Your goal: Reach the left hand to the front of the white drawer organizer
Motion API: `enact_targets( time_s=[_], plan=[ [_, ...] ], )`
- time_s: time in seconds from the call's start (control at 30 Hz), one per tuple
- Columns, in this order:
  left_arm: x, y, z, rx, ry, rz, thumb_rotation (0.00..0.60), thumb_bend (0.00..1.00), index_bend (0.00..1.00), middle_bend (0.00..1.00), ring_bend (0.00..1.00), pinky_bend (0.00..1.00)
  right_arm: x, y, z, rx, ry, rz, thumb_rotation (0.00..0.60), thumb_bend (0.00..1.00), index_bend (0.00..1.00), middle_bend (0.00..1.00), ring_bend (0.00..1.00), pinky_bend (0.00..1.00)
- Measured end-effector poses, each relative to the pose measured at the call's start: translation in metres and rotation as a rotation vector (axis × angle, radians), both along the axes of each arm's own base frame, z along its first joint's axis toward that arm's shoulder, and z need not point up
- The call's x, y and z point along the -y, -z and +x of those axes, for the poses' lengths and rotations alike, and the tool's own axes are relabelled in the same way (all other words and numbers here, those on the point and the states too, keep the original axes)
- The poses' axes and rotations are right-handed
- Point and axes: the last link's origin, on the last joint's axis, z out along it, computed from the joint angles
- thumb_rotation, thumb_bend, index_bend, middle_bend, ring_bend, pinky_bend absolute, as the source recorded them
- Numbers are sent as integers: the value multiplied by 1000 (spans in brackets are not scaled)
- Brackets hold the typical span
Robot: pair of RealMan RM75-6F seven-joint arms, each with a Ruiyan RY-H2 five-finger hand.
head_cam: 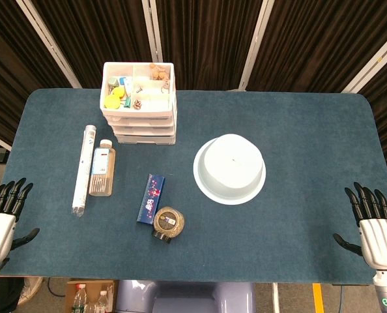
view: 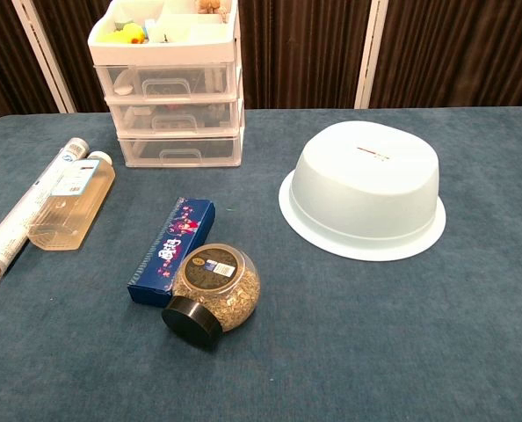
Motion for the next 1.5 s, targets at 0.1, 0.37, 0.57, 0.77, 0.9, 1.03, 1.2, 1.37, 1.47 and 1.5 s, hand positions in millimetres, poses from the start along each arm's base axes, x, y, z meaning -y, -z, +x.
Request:
enact_targets(
  time_s=[0.1, 0.37, 0.57, 0.77, 0.9, 1.03, 1.2, 1.37, 1.47, 1.5],
  plan=[
    [-1, 0, -1, -7, -16, -11, 600, 0, 6, 0, 0, 73, 0, 0, 0, -3, 5, 4, 600, 122, 0, 0, 0, 0],
    [-2, -2, -2, 0, -45, -20, 600, 0, 5, 0, 0, 73, -1, 2, 0, -6, 8, 13, 600, 122, 0, 0, 0, 0],
    [-2, 0, -2, 7, -54, -32, 600, 0, 6, 0, 0, 73, 0, 3, 0, -3, 20, 26, 600, 122, 0, 0, 0, 0],
    [-2, 1, 1, 17, -53, -38, 600, 0, 4, 0, 0, 77, -1, 4, -1, -8, 23, 36, 600, 122, 0, 0, 0, 0],
    [-2, 4, 2, 18, -54, -46, 600, 21, 3, 17, 7, 164, -1, 3, -1, -2, 22, 38, 600, 121, 0, 0, 0, 0],
    [-8, 6, 9, 40, -42, -40, 600, 230, 3, 353, 314, 462, -2, 5, -1, -6, 25, 50, 600, 122, 0, 0, 0, 0],
    [-27, 9, 25, 116, -22, -25, 600, 478, 4, 808, 718, 696, -1, 4, 0, 2, 21, 50, 600, 122, 0, 0, 0, 0],
    [-58, 19, 47, 265, -66, -43, 600, 590, 18, 974, 869, 804, 0, 5, 0, 10, 21, 58, 600, 122, 0, 0, 0, 0],
    [-82, 27, 65, 372, -101, -61, 600, 625, 29, 999, 906, 836, 0, 5, 0, 17, 23, 63, 600, 121, 0, 0, 0, 0],
    [-89, 30, 70, 404, -112, -68, 600, 634, 30, 1000, 912, 842, 1, 4, 0, 20, 24, 65, 600, 121, 0, 0, 0, 0]
  ],
)
